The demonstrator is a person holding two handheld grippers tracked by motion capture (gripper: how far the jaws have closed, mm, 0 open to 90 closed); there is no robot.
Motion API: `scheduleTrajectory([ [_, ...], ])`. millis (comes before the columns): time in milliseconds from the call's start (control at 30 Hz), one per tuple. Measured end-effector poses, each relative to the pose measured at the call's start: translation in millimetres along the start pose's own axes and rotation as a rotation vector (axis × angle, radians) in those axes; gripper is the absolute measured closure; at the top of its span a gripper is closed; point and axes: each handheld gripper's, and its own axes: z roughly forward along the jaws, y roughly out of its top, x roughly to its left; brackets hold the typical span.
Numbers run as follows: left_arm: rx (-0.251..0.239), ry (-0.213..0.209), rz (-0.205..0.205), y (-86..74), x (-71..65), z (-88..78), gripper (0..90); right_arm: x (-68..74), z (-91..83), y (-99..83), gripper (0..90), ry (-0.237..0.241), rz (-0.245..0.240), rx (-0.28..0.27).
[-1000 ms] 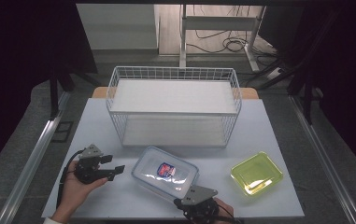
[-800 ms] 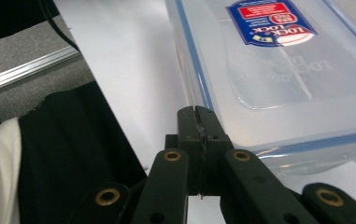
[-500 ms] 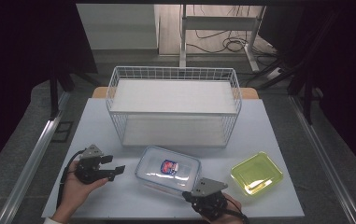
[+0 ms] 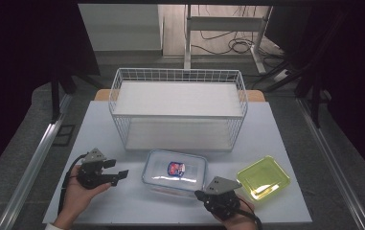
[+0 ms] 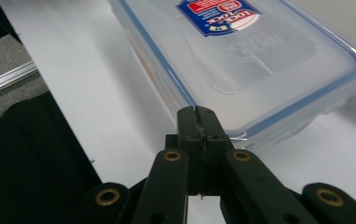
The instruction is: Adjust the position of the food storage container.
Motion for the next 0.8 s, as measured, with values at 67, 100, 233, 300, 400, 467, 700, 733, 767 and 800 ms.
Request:
scheduleTrajectory([
  [67,-0.003,-0.001,-0.003,0.1,-0.5,0.2,31.6,-3.2,-1.1,-0.4,89.2,-0.008,0.014,-0.006],
  [100,-0.003,-0.002,-0.003,0.1,-0.6,0.4,31.4,-5.7,-1.9,-0.7,89.2,-0.015,0.019,-0.011],
  [233,-0.003,-0.003,-0.006,0.7,-2.1,1.3,30.6,-9.8,-2.8,-0.8,89.2,-0.021,0.026,-0.016],
  [300,-0.004,-0.006,-0.01,0.9,-2.8,1.6,29.8,-12.2,-2.7,-1.3,89.2,-0.014,0.035,-0.021],
  [400,-0.009,-0.001,-0.015,1.4,-4.6,1.1,28.8,-13.5,-2.7,-1.9,89.2,-0.014,0.038,-0.023],
  [467,-0.012,-0.004,-0.017,1.9,-5.9,0.0,28.2,-13.9,-3.0,-2.5,89.1,-0.012,0.033,-0.024],
  [700,-0.025,-0.021,-0.033,4.1,-10.4,-3.3,25.2,-24.3,-13.4,-0.2,89.0,-0.01,0.077,-0.084],
  [733,-0.029,-0.023,-0.038,4.5,-11.1,-3.8,24.9,-27.2,-14.9,0.6,89.0,-0.015,0.087,-0.093],
  [767,-0.029,-0.023,-0.038,4.5,-11.1,-3.8,24.1,-27.2,-14.9,0.6,89.0,-0.015,0.087,-0.093],
  [800,-0.031,-0.025,-0.04,4.9,-11.9,-4.1,24.1,-30.3,-16.1,1.3,88.9,-0.022,0.098,-0.099],
])
